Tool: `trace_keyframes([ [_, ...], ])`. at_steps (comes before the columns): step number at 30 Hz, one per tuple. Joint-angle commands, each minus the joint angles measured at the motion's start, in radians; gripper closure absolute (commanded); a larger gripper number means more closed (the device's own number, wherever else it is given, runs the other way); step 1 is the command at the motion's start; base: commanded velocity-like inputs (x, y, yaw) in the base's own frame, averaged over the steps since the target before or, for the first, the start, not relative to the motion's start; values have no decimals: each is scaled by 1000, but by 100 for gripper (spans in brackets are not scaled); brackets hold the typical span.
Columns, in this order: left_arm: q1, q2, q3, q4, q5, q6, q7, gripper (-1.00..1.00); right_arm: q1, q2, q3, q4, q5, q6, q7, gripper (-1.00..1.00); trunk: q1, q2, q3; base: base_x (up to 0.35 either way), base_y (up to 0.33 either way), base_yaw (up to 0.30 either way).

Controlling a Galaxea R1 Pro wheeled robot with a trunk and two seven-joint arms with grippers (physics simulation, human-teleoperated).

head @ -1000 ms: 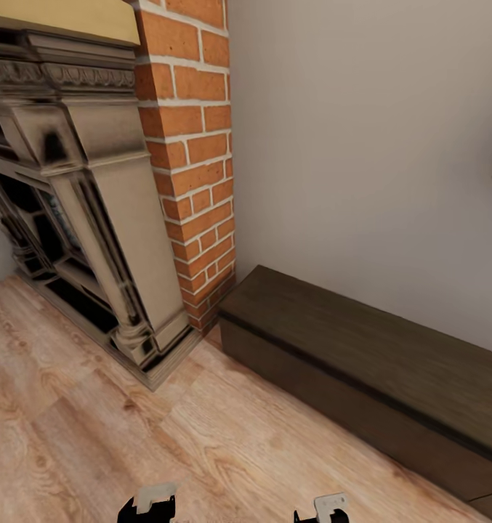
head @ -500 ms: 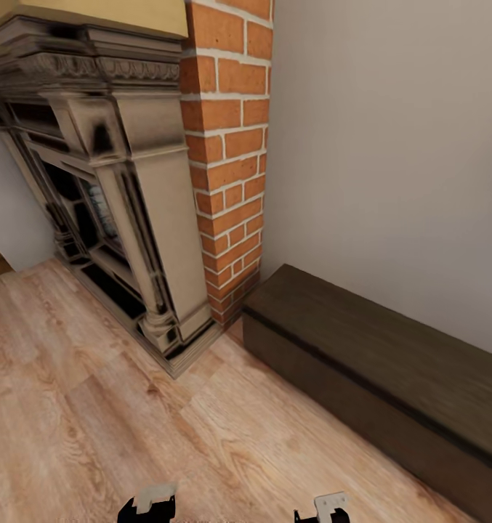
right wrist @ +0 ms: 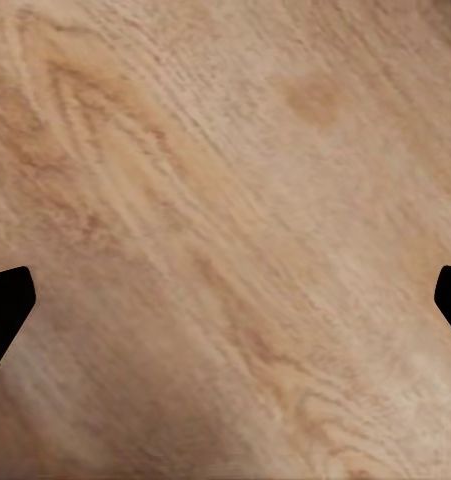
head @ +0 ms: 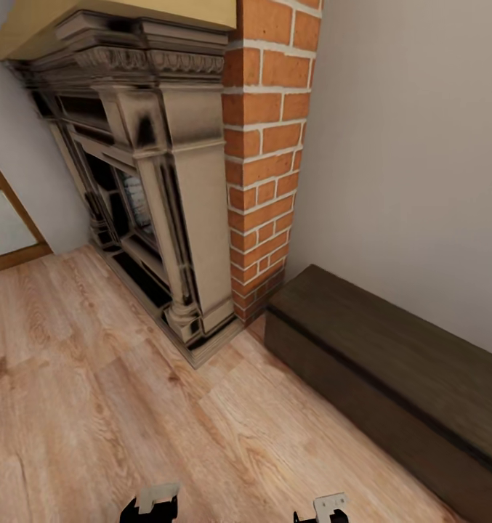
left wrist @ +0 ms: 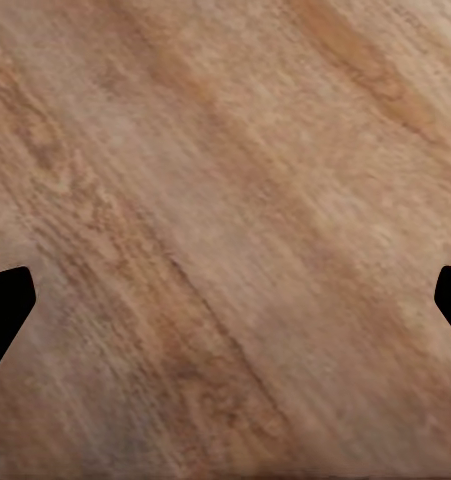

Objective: Place each of the two pumpkins and all three candles from the living room inside a cabinet in the living room (use any cabinet), then make sure every cabinet is closed, and position the cauldron so it is next to a table in the living room.

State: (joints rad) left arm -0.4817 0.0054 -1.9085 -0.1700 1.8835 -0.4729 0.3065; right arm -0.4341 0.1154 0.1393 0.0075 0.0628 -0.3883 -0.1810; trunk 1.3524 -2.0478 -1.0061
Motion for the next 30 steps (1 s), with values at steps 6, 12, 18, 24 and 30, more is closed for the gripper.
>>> trace_keyframes([
  [6, 12, 2, 0, -32, 0, 1, 0, -100, 0, 2, 0, 1, 0, 3, 1, -100, 0, 0, -6, 0, 0, 240],
  [12, 54, 4, 0, -31, 0, 2, 1, -100, 0, 1, 0, 2, -3, 7, 0, -100, 0, 0, -13, 0, 0, 202],
  [18, 57, 5, 0, -29, 0, 22, 2, -100, 0, 2, 0, 2, -3, 9, 0, -100, 0, 0, -22, 0, 0, 166],
  [24, 57, 9, 0, -29, 0, 28, 2, -100, 0, 1, -1, 2, -3, 9, 0, -100, 0, 0, -30, 0, 0, 163],
  [30, 57, 16, 0, -29, 0, 31, 3, -100, 0, 1, -1, 2, -3, 9, 0, -100, 0, 0, -38, 0, 0, 163],
])
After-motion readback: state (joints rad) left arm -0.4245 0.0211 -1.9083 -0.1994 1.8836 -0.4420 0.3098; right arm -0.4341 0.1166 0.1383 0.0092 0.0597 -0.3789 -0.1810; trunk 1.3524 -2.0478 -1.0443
